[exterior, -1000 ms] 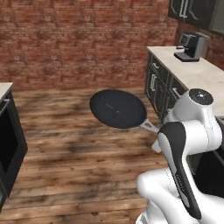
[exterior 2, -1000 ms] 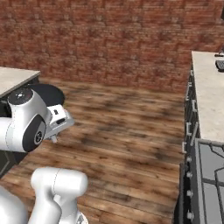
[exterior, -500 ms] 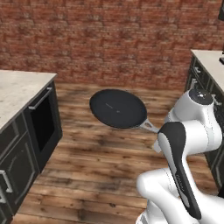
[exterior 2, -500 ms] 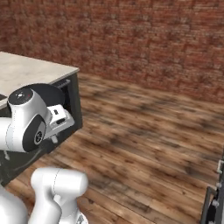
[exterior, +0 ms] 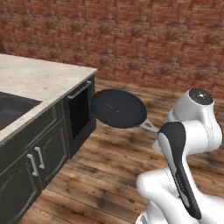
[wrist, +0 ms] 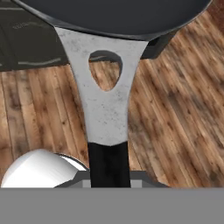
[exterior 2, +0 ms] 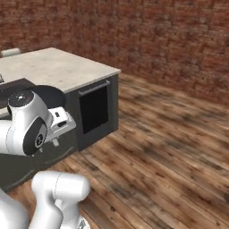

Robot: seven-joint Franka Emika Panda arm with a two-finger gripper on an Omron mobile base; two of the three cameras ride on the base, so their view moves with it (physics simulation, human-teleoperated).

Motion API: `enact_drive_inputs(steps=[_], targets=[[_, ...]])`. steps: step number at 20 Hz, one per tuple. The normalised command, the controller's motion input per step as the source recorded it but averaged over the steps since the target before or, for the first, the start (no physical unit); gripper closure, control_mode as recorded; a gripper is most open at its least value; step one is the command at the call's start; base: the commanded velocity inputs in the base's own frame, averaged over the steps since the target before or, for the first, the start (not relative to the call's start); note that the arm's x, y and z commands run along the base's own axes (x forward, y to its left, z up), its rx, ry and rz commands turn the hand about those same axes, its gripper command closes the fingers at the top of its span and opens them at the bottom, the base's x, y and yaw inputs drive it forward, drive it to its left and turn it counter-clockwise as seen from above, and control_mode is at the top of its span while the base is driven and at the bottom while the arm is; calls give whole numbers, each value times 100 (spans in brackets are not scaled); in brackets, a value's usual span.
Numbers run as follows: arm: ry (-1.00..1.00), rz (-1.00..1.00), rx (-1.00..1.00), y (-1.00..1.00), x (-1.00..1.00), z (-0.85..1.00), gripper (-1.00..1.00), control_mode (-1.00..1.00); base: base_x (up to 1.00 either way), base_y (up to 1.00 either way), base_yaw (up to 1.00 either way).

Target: Move the pot and pan from the stove into the sink.

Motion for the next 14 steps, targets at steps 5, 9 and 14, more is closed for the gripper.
enact_drive_inputs(steps=[5,9,14], targets=[[0,0,0,0,0,0,100,100,-19,0,45],[0,0,0,0,0,0,100,100,-17,0,46],[0,0,0,0,0,0,100,100,-16,0,45]])
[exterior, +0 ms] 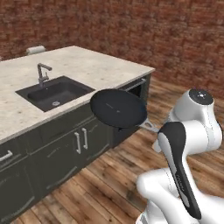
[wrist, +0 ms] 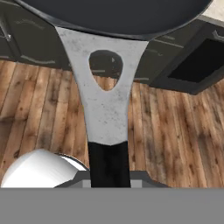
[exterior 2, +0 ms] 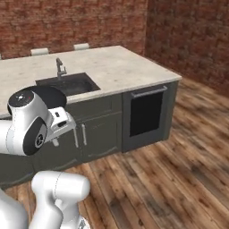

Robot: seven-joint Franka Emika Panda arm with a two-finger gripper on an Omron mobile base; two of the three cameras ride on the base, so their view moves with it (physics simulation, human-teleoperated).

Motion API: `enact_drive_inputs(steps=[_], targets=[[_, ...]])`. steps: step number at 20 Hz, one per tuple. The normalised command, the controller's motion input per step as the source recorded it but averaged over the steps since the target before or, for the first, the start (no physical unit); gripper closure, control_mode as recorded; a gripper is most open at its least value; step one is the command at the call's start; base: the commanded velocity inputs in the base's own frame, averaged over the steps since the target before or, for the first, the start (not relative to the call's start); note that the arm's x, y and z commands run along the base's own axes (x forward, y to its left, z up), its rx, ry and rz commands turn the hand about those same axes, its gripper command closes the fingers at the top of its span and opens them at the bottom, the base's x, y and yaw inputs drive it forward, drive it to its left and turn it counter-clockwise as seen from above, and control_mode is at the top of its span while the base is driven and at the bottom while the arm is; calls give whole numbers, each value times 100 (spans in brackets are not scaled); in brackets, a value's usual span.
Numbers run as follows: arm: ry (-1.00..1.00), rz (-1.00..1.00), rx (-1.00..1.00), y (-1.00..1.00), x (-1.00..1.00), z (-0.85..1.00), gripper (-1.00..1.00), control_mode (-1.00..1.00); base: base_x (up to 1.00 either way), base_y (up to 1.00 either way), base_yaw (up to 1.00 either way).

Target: Move the pot and pan from the stove into the sink.

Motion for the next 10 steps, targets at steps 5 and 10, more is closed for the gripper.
enact_drive_inputs(steps=[5,10], targets=[[0,0,0,0,0,0,100,100,-12,0,47],[0,0,0,0,0,0,100,100,-13,0,47]])
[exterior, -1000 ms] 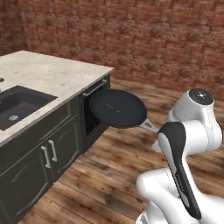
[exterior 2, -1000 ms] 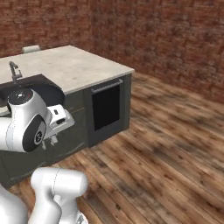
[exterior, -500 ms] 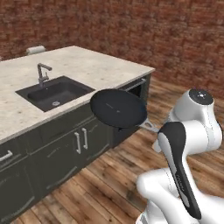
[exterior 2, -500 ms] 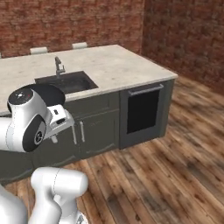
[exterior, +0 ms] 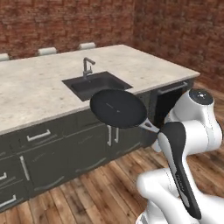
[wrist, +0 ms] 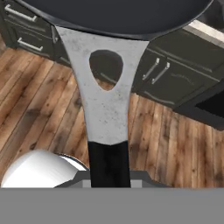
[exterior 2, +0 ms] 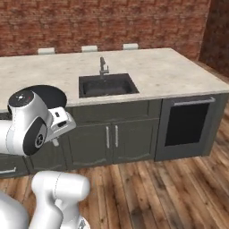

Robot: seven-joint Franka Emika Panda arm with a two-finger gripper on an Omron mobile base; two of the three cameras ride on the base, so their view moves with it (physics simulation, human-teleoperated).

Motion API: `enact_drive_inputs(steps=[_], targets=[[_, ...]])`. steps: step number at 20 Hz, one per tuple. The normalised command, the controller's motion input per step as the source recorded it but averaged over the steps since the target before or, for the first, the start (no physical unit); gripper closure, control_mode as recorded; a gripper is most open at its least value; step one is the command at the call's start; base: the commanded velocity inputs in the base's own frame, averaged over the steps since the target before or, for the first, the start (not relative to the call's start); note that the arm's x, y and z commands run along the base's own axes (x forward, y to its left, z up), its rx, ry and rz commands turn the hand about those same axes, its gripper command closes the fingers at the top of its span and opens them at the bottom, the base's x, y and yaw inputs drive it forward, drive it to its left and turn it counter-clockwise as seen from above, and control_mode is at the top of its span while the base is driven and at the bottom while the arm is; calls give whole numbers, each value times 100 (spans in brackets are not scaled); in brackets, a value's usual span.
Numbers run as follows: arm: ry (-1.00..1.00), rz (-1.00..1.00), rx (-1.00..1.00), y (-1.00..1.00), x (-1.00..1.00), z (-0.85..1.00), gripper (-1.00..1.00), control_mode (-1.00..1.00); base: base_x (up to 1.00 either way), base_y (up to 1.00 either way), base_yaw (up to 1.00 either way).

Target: Move the pot and pan from the stove into the sink.

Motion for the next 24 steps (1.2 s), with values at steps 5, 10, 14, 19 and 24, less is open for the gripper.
enact_drive_inputs(steps=[5,10,14,19,24], targets=[[0,0,0,0,0,0,100,100,-11,0,47],[0,0,0,0,0,0,100,100,-13,0,47],[0,0,0,0,0,0,100,100,-14,0,34],[0,0,0,0,0,0,100,100,0,-6,1],[0,0,0,0,0,0,100,100,0,-57,5]])
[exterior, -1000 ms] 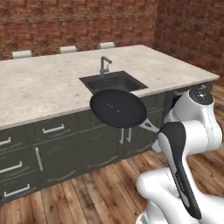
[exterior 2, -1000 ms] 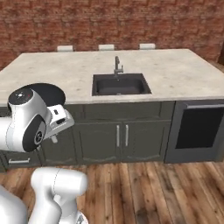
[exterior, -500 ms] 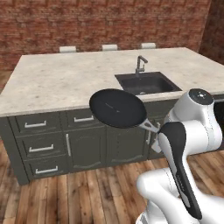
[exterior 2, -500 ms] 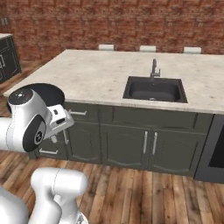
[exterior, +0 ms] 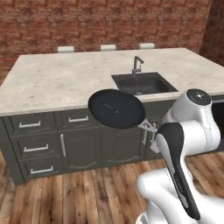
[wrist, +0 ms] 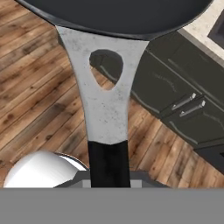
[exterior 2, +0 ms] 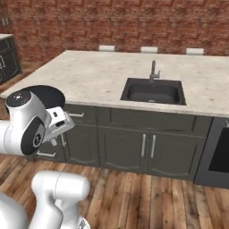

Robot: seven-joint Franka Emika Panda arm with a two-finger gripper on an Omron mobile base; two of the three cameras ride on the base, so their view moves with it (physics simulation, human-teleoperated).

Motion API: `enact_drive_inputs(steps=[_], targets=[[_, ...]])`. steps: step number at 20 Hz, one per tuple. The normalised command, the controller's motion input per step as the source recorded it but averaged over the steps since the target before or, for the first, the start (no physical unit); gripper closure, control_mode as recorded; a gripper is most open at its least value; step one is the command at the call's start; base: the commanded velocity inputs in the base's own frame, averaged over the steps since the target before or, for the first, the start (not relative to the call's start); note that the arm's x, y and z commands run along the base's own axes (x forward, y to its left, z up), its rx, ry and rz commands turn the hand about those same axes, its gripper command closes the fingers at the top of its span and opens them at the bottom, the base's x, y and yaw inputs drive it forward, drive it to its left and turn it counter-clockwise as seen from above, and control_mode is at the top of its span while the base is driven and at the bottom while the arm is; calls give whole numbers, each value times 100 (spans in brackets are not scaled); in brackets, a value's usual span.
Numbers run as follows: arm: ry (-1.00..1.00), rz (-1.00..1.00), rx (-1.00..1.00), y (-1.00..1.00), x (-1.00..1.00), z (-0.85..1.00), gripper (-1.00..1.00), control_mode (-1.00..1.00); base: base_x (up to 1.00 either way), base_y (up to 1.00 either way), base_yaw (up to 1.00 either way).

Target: Move the pot and pan from the stove into the sink.

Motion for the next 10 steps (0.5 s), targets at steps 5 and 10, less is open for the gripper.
enact_drive_inputs(steps=[5,10], targets=[[0,0,0,0,0,0,100,100,0,-73,6],[0,0,0,0,0,0,100,100,0,-77,6]])
